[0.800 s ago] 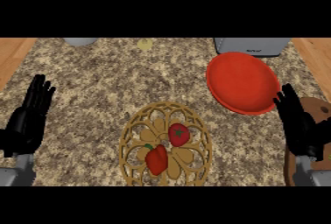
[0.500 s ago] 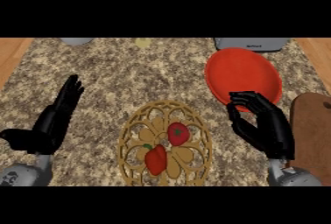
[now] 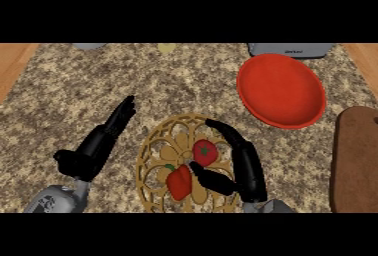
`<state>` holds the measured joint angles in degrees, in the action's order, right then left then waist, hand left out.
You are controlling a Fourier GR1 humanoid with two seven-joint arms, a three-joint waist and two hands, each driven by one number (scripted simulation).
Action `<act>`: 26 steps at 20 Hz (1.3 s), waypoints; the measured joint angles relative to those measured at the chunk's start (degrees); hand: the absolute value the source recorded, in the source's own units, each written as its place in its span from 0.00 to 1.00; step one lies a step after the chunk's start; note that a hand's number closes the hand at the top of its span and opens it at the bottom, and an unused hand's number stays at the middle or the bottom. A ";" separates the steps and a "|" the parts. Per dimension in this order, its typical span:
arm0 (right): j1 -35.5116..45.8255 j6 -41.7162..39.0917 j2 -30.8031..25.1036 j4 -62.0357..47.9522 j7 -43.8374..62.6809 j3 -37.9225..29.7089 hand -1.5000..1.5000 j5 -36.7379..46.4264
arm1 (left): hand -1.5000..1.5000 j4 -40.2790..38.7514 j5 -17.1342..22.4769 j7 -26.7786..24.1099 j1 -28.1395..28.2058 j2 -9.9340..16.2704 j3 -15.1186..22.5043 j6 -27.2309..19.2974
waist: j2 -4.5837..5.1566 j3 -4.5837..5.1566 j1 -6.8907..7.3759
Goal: Pick the bell pepper from the placemat and place it in the bowl
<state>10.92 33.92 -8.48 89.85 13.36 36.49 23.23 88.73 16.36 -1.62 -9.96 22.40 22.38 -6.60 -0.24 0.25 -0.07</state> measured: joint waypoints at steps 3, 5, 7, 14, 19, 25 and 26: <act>4.26 -3.78 -0.59 -1.75 8.10 2.78 0.00 7.47 | 0.50 0.19 -0.59 0.27 0.37 -0.74 1.04 0.13 | -0.07 -0.01 0.15; 7.51 -8.08 -0.49 -2.76 14.46 4.29 0.00 11.35 | 0.50 0.11 -0.84 0.45 0.10 -1.12 1.34 0.25 | -0.11 0.01 0.17; 10.45 -14.10 -1.18 -2.79 20.79 5.62 0.00 13.81 | 0.50 -0.28 -1.03 0.73 -0.16 -1.40 1.35 0.12 | -0.22 0.05 0.02; 18.47 -39.72 2.22 -2.98 41.08 8.23 0.00 8.26 | 0.50 -0.56 -1.16 0.77 -0.40 -1.33 1.28 0.90 | -0.16 0.09 0.57; 24.29 -47.41 5.87 -2.65 49.77 6.39 0.00 -1.62 | 0.50 -0.24 -1.16 1.13 -0.72 -1.57 1.08 1.25 | -0.09 -0.01 0.95; 30.65 -48.82 6.77 -6.25 54.16 6.44 0.00 -11.25 | 0.50 0.03 -1.46 2.25 -1.49 -2.60 1.12 1.16 | -0.01 -0.09 1.23; 31.08 -49.08 6.83 -6.83 54.36 6.36 0.00 -12.04 | 0.50 -0.06 -1.47 1.90 -1.19 -2.41 0.91 1.46 | 0.00 -0.10 1.08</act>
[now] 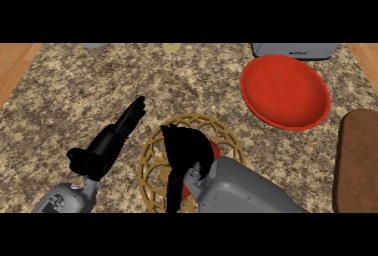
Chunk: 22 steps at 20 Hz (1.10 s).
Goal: Pick the bell pepper from the placemat and place it in the bowl
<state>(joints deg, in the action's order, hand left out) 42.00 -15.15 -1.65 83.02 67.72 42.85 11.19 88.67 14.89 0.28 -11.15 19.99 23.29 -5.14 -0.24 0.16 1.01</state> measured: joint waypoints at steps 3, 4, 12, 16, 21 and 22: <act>1.49 0.43 0.08 -0.76 1.19 1.67 0.00 -2.45 | 0.50 -0.01 -0.28 -0.27 0.49 -0.04 -0.24 0.29 | -0.01 -0.03 -0.13; 1.63 0.74 0.10 -0.89 1.39 2.49 0.00 -2.71 | 0.50 0.43 -0.27 0.06 0.54 0.05 -0.42 0.37 | -0.03 -0.04 -0.18; 5.21 3.92 0.21 -2.71 2.21 8.20 0.00 -2.68 | 0.50 0.26 -0.83 0.33 0.62 -0.69 -1.37 0.90 | -0.02 -0.08 -0.42; 5.51 5.36 0.18 -2.47 1.82 10.52 0.00 -0.21 | 0.50 0.18 -1.30 0.17 1.02 -0.94 -1.81 1.25 | -0.02 -0.10 -0.63; 5.28 6.26 0.15 -2.91 1.71 12.70 0.00 3.78 | 0.50 0.00 -2.45 0.45 0.93 -2.07 -1.76 0.63 | -0.07 -0.10 -0.97; 4.68 6.39 0.00 -3.35 1.40 12.97 0.00 4.72 | 0.50 0.24 -2.45 0.59 1.12 -2.03 -1.91 0.69 | -0.08 -0.11 -1.01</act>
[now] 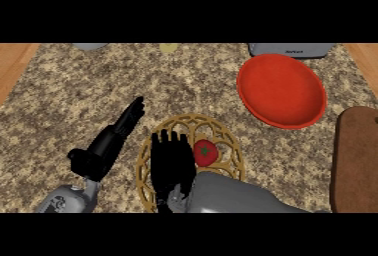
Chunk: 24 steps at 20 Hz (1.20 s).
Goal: Pick the bell pepper from the placemat and place it in the bowl
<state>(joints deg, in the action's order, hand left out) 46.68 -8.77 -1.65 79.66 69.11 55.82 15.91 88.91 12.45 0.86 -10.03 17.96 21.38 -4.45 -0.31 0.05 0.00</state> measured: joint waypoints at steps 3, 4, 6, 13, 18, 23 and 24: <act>-1.43 0.58 0.09 -0.73 -0.24 1.24 0.00 2.35 | 0.50 -0.74 0.11 -0.15 -0.27 -0.03 -0.56 0.87 | 0.05 0.00 -0.11; -1.97 0.66 0.05 -0.72 -0.23 1.05 0.00 2.91 | 0.50 -0.72 -0.14 -0.15 -0.03 -0.16 -0.38 0.91 | 0.05 0.00 -0.18; -2.73 0.80 0.11 -1.83 -0.60 0.83 0.00 3.72 | 0.50 -0.83 -0.28 -0.23 -0.10 -0.37 -0.56 1.17 | 0.08 0.00 -0.13; -6.26 0.75 0.23 -4.63 -2.34 -0.40 0.00 5.96 | 0.50 -0.67 -0.80 0.71 -0.41 -0.90 -1.54 1.70 | 0.17 -0.02 -0.08; -8.45 0.76 0.25 -6.03 -4.11 -1.80 0.00 8.62 | 0.50 -0.60 -1.20 0.72 -0.24 -1.04 -2.65 2.89 | 0.16 -0.03 0.03; -9.17 1.16 0.73 -6.19 -6.39 -2.69 1.00 10.92 | 0.50 -0.16 -2.35 0.86 0.11 -2.03 -3.62 4.15 | 0.10 -0.03 0.28; -9.03 1.73 0.81 -6.98 -7.20 -2.29 1.00 11.83 | 0.50 0.02 -2.81 0.37 0.86 -2.17 -3.51 4.39 | 0.06 -0.04 0.37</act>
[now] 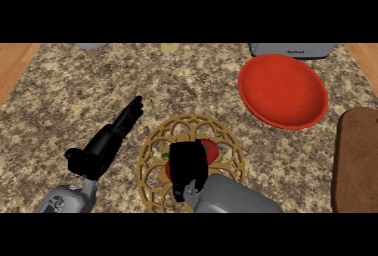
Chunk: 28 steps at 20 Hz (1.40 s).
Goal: Pick the bell pepper from the placemat and place it in the bowl
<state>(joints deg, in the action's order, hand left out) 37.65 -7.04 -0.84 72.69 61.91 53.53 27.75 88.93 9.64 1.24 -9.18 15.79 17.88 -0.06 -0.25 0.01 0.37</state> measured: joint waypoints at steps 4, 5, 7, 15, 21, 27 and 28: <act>-0.55 0.94 0.24 -0.50 -1.56 -0.10 1.00 4.29 | 0.50 0.34 -1.04 0.24 0.56 -1.28 -0.52 0.48 | -0.04 -0.02 -0.02; -0.21 1.36 0.25 -0.76 -1.64 0.16 1.00 4.65 | 0.50 -0.11 -1.47 0.26 0.10 -1.89 -0.65 0.40 | -0.03 -0.02 0.01; -0.18 1.30 0.33 -0.80 -2.10 -0.83 1.00 5.65 | 0.50 -0.62 -2.08 -0.14 -0.02 -2.15 -1.38 0.93 | 0.02 -0.02 -0.02; 0.54 0.00 -3.23 -6.22 -18.66 -7.55 1.00 7.91 | 0.50 -0.21 -3.29 0.26 1.00 -3.39 -2.52 2.30 | -0.07 -0.06 0.21; 2.94 1.84 -5.40 -8.95 -21.93 -10.62 1.00 14.16 | 0.50 -0.06 -3.35 0.96 0.72 -3.85 -3.68 3.28 | 0.04 -0.02 -0.12; 3.95 9.26 -7.97 -2.88 -18.61 -13.68 1.00 20.98 | 0.50 1.35 -3.63 1.72 1.73 -4.01 -4.03 3.17 | 0.00 -0.02 -0.56; 4.26 10.44 -8.12 -1.15 -17.97 -14.57 1.00 21.60 | 0.50 0.79 -3.94 0.98 2.18 -3.98 -3.97 3.26 | -0.01 -0.02 -0.70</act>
<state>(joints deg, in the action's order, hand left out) 41.91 3.40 -8.96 71.53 43.94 38.97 49.35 89.72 5.69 2.21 -6.99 11.81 13.90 3.20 -0.26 -0.01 -0.34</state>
